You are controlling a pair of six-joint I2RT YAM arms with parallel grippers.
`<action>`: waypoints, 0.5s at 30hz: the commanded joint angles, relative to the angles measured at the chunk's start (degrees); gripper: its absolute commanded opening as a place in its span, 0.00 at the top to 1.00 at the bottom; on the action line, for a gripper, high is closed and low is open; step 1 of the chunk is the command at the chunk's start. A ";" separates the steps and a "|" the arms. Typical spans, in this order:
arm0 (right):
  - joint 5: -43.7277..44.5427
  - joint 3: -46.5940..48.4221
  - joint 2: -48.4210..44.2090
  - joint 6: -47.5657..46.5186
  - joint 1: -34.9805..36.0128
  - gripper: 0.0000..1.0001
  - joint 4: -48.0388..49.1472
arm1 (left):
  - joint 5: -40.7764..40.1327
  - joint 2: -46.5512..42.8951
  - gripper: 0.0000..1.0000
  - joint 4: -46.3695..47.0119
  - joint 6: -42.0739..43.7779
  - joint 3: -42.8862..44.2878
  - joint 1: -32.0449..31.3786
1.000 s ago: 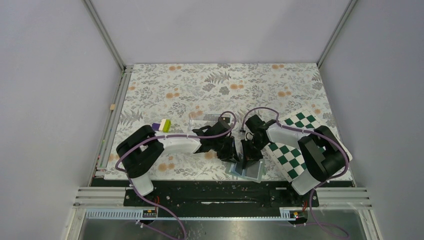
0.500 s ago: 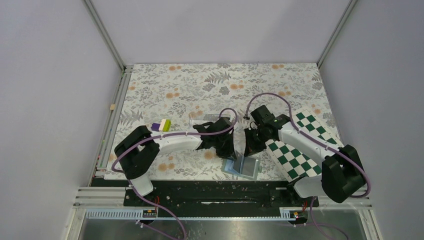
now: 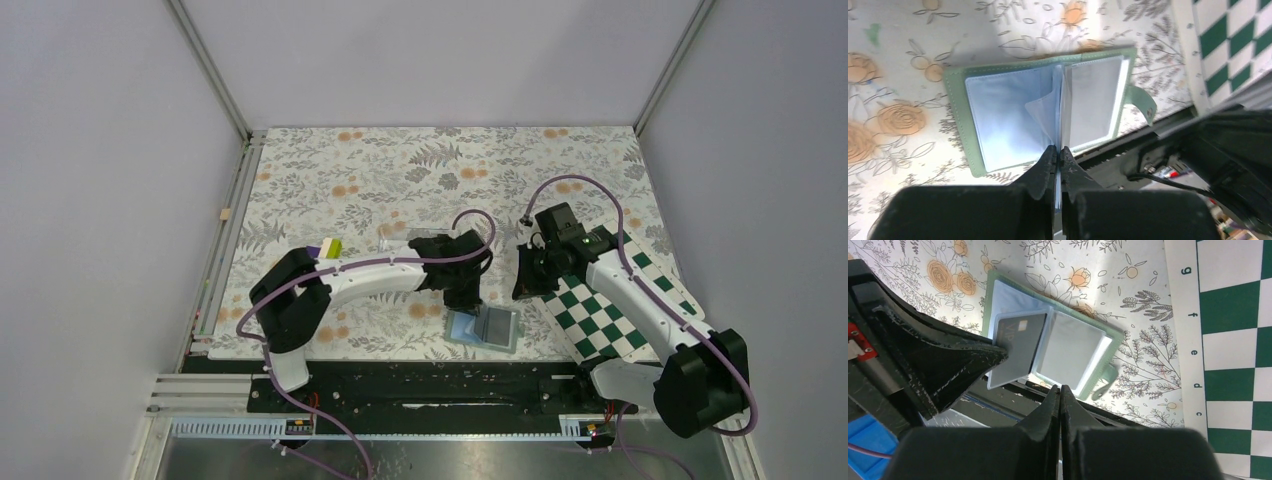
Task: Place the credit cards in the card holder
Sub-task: Turn over the card slot in the card holder.
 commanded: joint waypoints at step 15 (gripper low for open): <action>1.30 0.94 -1.04 -0.89 -1.92 1.00 -1.85 | -19.66 8.26 0.91 -28.87 5.19 18.41 -3.16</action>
